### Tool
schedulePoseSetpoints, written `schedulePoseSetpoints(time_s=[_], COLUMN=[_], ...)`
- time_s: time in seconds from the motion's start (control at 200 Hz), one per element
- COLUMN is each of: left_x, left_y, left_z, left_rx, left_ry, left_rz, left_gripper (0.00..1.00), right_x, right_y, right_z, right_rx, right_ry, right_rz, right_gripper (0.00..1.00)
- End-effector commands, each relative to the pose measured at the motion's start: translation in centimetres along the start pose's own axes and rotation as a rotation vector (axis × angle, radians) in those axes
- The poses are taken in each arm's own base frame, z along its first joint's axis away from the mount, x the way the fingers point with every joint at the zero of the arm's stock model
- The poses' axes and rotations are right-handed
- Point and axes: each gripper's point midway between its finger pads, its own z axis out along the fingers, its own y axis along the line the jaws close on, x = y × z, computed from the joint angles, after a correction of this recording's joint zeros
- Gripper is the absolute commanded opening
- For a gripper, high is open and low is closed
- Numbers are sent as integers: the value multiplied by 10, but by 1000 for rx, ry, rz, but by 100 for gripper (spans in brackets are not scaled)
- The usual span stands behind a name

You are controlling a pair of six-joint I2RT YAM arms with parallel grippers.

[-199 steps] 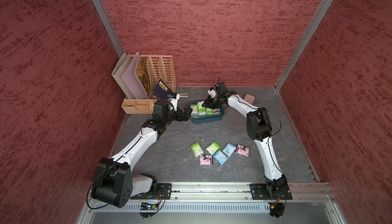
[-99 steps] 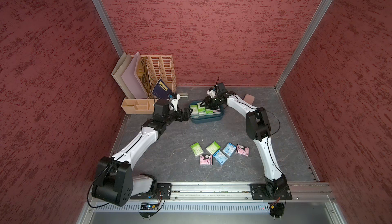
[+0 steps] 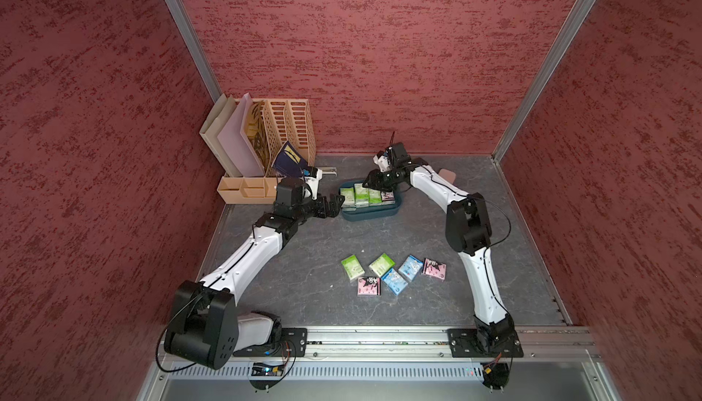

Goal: Put the pocket tissues into the storage box
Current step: Place the pocket tissues in the storage box, then adjust the pocket tissues in the storage box.

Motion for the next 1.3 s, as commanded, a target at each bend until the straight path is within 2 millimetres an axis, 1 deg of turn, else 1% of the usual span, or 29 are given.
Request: schedulePoseSetpoints(time_s=[0.0,0.045,0.115,0.24,0.356,0.496,0.676,0.877,1.037,1.162,1.298], left_x=[-10,-10,-9,-9,-7,-5,-1,4,7,9,11], left_y=[-5,-6,-5,-5,-4,-3,-1,2,5,5,6], left_z=[-4,-3,-3,-2,-1,1,6,13,19,20,18], left_rx=[21,24,26,25,23,23,23,24,25,28,25], left_ry=[-15,-13,-9,-10,-5,3,15,31,44,46,48], left_rz=[-3,-5,-10,-12,-15,-17,-18,-24,-28,-34,-34], left_gripper=[100,100,100,100,100,100,100,100,100,100,100], right_x=[-8,-7,-5,-3,-4,-6,-1,2,1,0,1], right_y=[12,10,6,-8,-19,-28,-37,-33,-22,-13,-13], right_z=[-18,-14,-8,2,8,11,22,33,39,41,43], right_rx=[0,1,3,47,88,122,135,102,79,62,66], right_ry=[-36,-26,-13,-9,-23,-36,-16,-8,-10,-9,-6], right_rz=[-41,-38,-29,-20,-19,-18,-11,-17,-30,-45,-47], right_gripper=[38,29,12,0,0,0,0,0,0,0,0])
